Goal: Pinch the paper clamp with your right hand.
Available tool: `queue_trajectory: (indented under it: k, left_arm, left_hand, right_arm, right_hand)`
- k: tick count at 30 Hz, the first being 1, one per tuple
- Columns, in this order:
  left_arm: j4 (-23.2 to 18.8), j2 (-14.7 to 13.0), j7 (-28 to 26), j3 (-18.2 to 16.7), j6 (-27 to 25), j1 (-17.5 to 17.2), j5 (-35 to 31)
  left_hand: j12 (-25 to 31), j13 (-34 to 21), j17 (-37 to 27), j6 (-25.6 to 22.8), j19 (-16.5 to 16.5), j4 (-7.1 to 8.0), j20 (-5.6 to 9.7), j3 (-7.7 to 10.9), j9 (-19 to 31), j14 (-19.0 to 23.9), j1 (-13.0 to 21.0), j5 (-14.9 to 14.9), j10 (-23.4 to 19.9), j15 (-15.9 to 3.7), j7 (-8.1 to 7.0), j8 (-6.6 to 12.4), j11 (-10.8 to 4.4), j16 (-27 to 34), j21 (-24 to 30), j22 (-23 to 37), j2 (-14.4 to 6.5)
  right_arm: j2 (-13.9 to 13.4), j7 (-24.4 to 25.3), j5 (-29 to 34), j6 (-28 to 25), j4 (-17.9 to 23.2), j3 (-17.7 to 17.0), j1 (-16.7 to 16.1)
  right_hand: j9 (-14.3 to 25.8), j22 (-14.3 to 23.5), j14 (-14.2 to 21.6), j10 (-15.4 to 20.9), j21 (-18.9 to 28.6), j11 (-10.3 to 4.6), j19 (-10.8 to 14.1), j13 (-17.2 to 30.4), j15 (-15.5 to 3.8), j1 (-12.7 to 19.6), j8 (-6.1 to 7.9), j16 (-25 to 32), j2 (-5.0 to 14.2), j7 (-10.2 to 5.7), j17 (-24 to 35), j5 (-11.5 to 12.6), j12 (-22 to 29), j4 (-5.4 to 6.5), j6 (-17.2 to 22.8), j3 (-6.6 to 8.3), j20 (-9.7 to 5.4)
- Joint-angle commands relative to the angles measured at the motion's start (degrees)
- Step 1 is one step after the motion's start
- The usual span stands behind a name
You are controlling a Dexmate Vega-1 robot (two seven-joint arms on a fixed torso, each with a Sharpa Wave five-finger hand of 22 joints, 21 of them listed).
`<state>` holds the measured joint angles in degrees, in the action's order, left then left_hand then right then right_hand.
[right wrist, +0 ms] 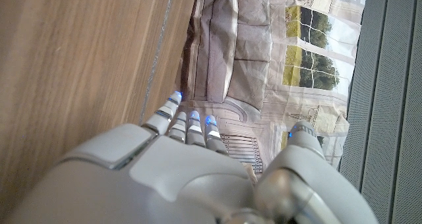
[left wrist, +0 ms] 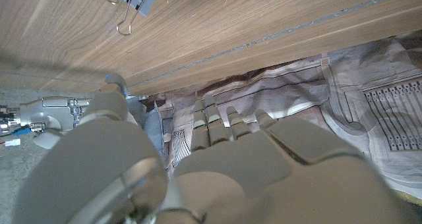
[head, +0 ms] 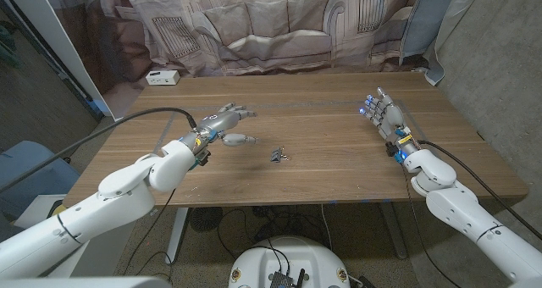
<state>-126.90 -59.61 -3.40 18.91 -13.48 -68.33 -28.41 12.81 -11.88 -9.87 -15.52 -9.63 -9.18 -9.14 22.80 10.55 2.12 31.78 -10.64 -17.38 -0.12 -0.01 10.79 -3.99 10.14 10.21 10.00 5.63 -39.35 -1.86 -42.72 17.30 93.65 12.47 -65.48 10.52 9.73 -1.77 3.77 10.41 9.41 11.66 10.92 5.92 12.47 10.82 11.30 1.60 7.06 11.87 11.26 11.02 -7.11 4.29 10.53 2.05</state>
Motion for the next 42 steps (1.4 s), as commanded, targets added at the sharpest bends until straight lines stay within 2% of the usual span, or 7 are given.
queue_trajectory:
  k: [1, 12, 18, 26, 34, 42]
  left_arm:
    - [-2.51, -1.83, 6.99, 3.78, -4.02, 4.56, -3.50]
    - [-3.88, -0.75, 17.58, 9.54, -8.51, 11.10, -7.54]
    - [-4.22, 0.01, 21.18, 12.05, -10.32, 13.44, -11.38]
    - [-3.18, 1.05, 27.06, 14.36, -8.29, 17.70, -12.70]
    - [-0.92, 2.54, 32.75, 17.04, -5.37, 21.86, -15.33]
    - [2.01, 4.55, 36.90, 18.58, -3.25, 24.63, -15.47]
  left_hand:
    - [-0.12, -0.10, -0.19, 0.36, -2.39, -0.04, -0.65, 0.62, 0.22, -0.22, 1.01, 0.01, 0.30, 0.15, 0.04, -0.04, 0.02, 0.19, 0.50, 0.27, -0.30]
    - [0.23, -0.16, -0.17, -0.14, -2.30, -0.18, -0.97, 0.86, 0.23, 0.57, 1.76, 0.00, -0.46, -0.13, -0.28, 0.34, -0.54, 0.59, 0.66, 0.26, -0.35]
    - [-0.13, -0.19, -0.16, 0.76, -2.24, -0.23, -1.11, 1.07, 0.23, 0.54, 2.36, 0.03, 0.56, -0.33, -0.81, 0.11, -1.08, 0.58, 0.78, 0.26, -0.44]
    - [-0.01, -0.23, -0.15, 0.91, -1.33, -0.43, -1.62, 1.39, 0.26, 0.90, 3.29, -0.01, 0.38, -0.42, -1.26, 0.24, -1.77, 0.70, 1.14, 0.25, -0.54]
    - [0.02, -0.29, -0.14, 1.37, -0.40, -0.80, -1.92, 2.12, 0.32, 1.16, 5.33, -0.13, 0.52, -0.74, -1.76, 0.38, -3.15, 0.74, 1.38, 0.22, -0.95]
    - [-0.32, -0.55, -0.14, 3.70, -0.60, -0.95, -2.28, 2.78, 0.39, -0.23, 7.65, -0.12, 2.03, -0.11, -1.72, -0.04, -2.72, 0.23, 1.14, 0.21, -1.08]
  right_arm:
    - [0.33, -1.81, -1.44, 0.34, -1.02, -0.28, 0.98]
    - [0.50, -4.55, -3.55, 0.91, -2.54, -1.18, 2.22]
    - [0.08, -4.79, -3.91, 0.63, -2.32, -1.58, 1.85]
    - [-0.11, -4.42, -4.23, 0.74, -1.42, -2.17, 0.60]
    - [-0.46, -3.53, -3.83, 0.97, -0.13, -2.74, -0.70]
    - [-0.41, -2.61, -3.48, 0.92, 1.01, -2.83, -1.57]
  right_hand:
    - [0.17, 0.13, -0.17, 0.12, 0.22, -0.25, -0.06, 0.20, 0.09, 0.65, 0.36, 0.22, -0.02, 0.25, 0.07, -0.03, 0.35, -0.24, 0.35, -0.02, 0.06]
    - [0.17, 0.13, -0.08, 0.27, 0.25, -0.30, -0.17, 0.20, -0.01, 0.95, 0.43, 0.26, 0.07, 0.14, 0.04, -0.01, 0.43, -0.37, 0.54, 0.07, 0.04]
    - [0.17, 0.12, -0.04, 0.35, 0.27, -0.23, -0.25, 0.20, 0.03, 1.18, 0.48, 0.27, 0.10, 0.10, 0.01, -0.01, 0.46, -0.48, 0.71, 0.12, 0.10]
    - [0.18, 0.13, 0.09, 0.44, 0.31, -0.29, -0.27, 0.20, -0.02, 1.38, 0.52, 0.32, 0.12, -0.06, -0.01, -0.02, 0.50, -0.56, 0.84, 0.16, 0.12]
    - [0.18, 0.13, 0.13, 0.38, 0.36, -0.35, -0.28, 0.20, -0.06, 1.53, 0.50, 0.34, 0.11, -0.11, -0.02, -0.04, 0.48, -0.61, 0.88, 0.16, 0.16]
    - [0.18, 0.13, 0.22, 0.42, 0.38, -0.43, -0.31, 0.21, -0.04, 1.62, 0.50, 0.37, 0.10, -0.11, -0.02, -0.07, 0.49, -0.64, 0.92, 0.15, 0.16]
